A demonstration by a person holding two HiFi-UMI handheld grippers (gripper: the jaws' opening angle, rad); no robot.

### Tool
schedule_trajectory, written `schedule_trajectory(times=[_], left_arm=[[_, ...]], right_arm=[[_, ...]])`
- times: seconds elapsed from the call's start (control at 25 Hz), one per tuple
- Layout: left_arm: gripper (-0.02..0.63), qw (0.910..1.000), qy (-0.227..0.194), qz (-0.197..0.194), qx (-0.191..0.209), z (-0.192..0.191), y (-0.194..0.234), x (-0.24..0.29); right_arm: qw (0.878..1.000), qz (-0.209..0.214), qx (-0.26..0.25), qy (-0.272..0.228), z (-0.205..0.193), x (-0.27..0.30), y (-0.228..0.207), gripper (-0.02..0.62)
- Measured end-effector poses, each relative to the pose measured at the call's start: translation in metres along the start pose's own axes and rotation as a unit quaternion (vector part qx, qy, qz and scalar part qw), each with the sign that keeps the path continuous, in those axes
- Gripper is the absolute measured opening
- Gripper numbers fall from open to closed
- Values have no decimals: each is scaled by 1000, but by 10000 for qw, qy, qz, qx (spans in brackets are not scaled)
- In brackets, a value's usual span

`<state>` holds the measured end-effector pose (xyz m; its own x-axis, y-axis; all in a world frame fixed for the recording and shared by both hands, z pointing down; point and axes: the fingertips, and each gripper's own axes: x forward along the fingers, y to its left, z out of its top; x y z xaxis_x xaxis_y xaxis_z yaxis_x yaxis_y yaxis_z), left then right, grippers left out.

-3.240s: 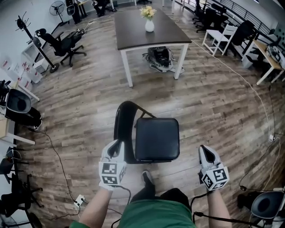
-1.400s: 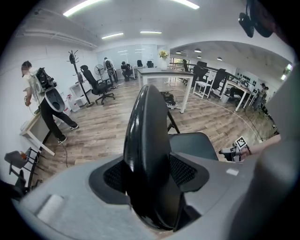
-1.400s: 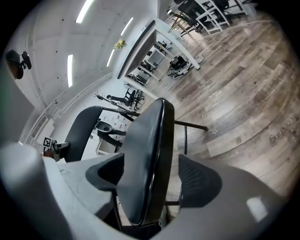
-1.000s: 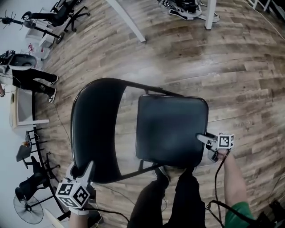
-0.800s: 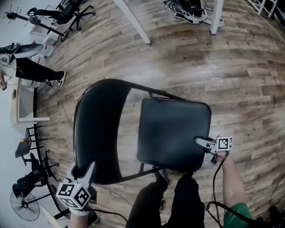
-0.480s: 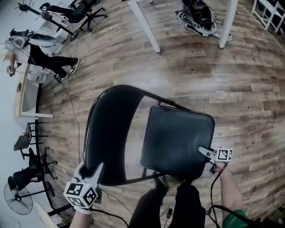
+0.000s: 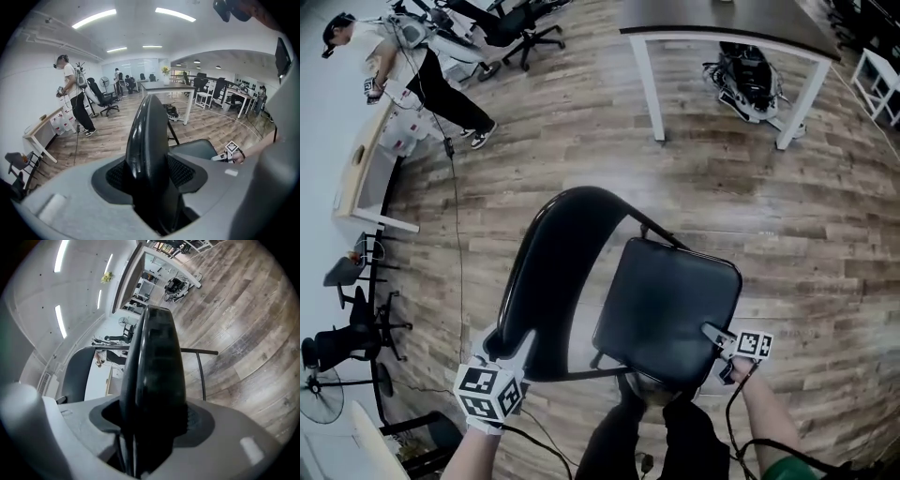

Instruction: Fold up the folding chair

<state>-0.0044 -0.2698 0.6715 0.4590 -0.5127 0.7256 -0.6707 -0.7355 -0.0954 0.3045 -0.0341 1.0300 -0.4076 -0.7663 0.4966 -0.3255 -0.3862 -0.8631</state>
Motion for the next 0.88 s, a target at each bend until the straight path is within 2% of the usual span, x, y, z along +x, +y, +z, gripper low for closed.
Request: schedule_trajectory(times=[0.36, 0.64, 0.88], left_arm=[[218, 9995, -259, 82, -152, 32, 23, -38], [216, 9990, -403, 70, -180, 51, 67, -53], [210, 9986, -488, 25, -222, 58, 100, -63]], right_arm=[[9979, -624, -96, 109, -6, 13, 107, 281], [9991, -402, -99, 36, -5, 41, 199, 272], [9965, -811, -192, 53, -13, 72, 253, 222]])
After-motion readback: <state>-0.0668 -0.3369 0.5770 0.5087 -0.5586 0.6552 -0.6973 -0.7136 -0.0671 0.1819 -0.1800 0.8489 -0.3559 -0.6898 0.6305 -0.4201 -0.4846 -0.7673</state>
